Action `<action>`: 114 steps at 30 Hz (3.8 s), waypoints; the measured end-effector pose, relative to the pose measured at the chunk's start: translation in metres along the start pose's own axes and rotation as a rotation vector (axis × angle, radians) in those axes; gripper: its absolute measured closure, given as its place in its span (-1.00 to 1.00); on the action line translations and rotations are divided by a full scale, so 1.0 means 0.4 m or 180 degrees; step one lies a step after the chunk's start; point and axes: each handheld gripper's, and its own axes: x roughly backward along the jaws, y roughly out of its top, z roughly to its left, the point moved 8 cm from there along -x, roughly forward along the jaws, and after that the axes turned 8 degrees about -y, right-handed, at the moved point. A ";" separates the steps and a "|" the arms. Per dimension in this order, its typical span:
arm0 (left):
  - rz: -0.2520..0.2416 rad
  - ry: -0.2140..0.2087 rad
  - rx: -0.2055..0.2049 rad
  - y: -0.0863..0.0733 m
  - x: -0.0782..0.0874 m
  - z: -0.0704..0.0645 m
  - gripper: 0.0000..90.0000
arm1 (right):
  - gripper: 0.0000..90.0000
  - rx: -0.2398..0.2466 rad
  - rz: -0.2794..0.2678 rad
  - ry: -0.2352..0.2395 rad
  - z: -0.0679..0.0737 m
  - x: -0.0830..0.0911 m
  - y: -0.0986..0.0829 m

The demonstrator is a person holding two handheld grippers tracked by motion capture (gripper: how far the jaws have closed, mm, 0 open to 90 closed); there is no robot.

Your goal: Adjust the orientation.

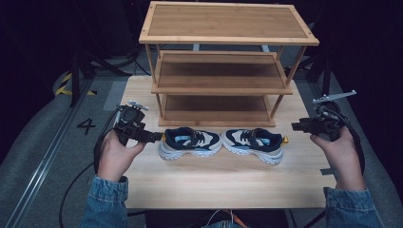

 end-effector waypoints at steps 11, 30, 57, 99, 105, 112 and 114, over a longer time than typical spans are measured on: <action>-0.0015 0.0008 0.0029 0.004 0.008 -0.008 0.06 | 0.19 -0.0049 0.0106 0.0010 -0.006 -0.006 -0.019; 0.0224 -0.0143 -0.0235 0.026 -0.041 -0.031 0.07 | 0.09 0.0105 0.0151 -0.0026 0.008 -0.017 -0.038; 0.0793 -0.0105 -0.0325 0.005 -0.111 0.013 0.94 | 0.03 0.0167 0.0142 -0.0094 0.011 -0.010 -0.060; 0.0832 -0.0386 -0.0716 -0.029 -0.076 -0.181 -0.05 | 0.02 0.0257 -0.0118 -0.0142 0.014 -0.002 -0.005; 0.0944 -0.0197 -0.1066 -0.003 -0.151 -0.174 -0.12 | 0.01 0.0225 -0.0122 -0.0203 0.000 0.011 -0.033; 0.1073 0.0055 -0.1123 0.027 -0.238 -0.162 -0.10 | 0.01 0.0155 -0.0082 -0.0265 -0.014 0.023 -0.066; 0.1018 0.0082 -0.1167 0.039 -0.245 -0.165 0.03 | 0.01 0.0141 -0.0075 -0.0278 -0.015 0.025 -0.072</action>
